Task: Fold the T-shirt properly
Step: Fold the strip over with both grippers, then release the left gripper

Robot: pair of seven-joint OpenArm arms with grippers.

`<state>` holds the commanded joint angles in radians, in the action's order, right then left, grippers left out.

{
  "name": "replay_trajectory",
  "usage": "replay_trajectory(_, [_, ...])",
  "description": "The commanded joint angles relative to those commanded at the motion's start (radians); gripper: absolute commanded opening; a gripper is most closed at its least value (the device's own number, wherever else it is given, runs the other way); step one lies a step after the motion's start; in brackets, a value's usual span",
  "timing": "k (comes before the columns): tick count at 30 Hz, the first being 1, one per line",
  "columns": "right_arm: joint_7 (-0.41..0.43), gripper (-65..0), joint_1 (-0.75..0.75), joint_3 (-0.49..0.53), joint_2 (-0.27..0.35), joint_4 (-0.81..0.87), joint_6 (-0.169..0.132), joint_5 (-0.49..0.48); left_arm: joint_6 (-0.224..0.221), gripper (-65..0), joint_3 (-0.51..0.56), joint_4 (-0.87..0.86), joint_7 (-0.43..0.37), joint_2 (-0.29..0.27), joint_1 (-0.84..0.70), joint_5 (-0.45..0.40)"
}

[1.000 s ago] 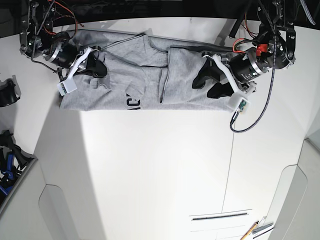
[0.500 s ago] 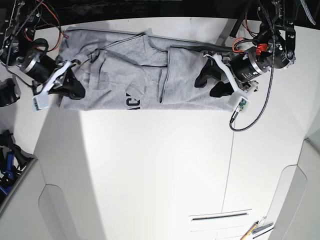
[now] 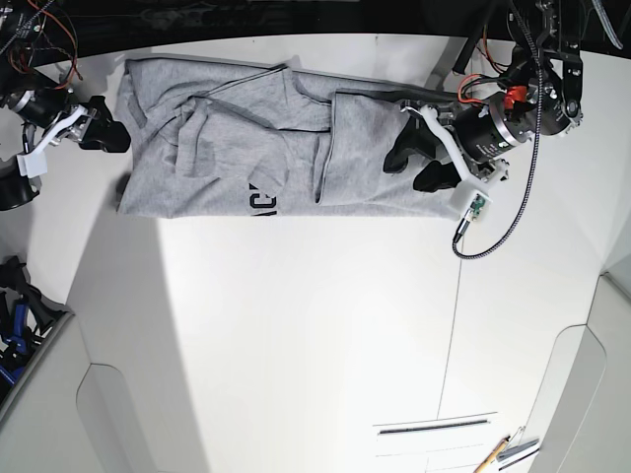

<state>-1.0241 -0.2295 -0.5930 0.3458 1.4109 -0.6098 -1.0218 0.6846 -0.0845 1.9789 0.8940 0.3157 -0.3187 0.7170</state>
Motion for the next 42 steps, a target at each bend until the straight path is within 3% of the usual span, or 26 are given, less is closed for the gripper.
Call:
replay_trajectory(3, [-0.014, -24.7, 0.005, 0.0, -0.008, -0.061, -0.016, -0.046, 0.0, -27.4, 0.0, 0.0, 0.0, 0.0, 0.0, 0.0])
replay_trajectory(10, [-0.029, -24.7, 0.016, 0.009, -0.014, -0.06, -0.016, -0.062, 0.0, -27.4, 0.0, 0.0, -0.001, 0.0, 0.0, 0.005])
replay_trajectory(18, [-0.027, -24.7, 0.031, 0.203, -0.031, -0.059, -0.016, -0.056, -0.001, -27.4, 0.0, 0.0, 0.0, 0.0, 0.0, 0.004])
replay_trajectory(24, [-0.034, -24.8, 0.055, 0.22, -0.083, -0.035, -0.016, -0.055, -0.001, -27.4, 0.0, 0.0, 0.001, 0.0, 0.0, 0.004])
replay_trajectory(31, [-0.015, -25.8, 0.055, 0.305, -0.083, -0.014, -0.016, -0.005, -0.001, -27.4, 0.0, 0.0, 0.001, 0.0, 0.0, 0.004])
replay_trajectory(32, [-0.006, -29.8, 0.055, 0.319, -0.083, -0.014, -0.015, 0.005, -0.001, -27.4, 0.0, 0.0, 0.0, 0.0, 0.0, 0.004])
replay_trajectory(36, [0.055, -56.3, 0.056, 0.342, -0.083, -0.014, -0.015, 0.064, -0.015, -27.4, 0.0, 0.0, -0.004, 0.0, 0.0, 0.005])
replay_trajectory(38, [0.066, -64.6, 0.064, 0.342, -0.083, -0.014, -0.015, 0.082, -0.019, -27.4, -0.002, 0.0, -0.007, 0.0, 0.006, 0.005])
replay_trajectory(42, [0.062, -65.0, 0.089, 0.342, -0.082, -0.014, -0.015, 0.103, -0.019, -27.4, -0.004, 0.0, -0.006, 0.001, 0.008, 0.004])
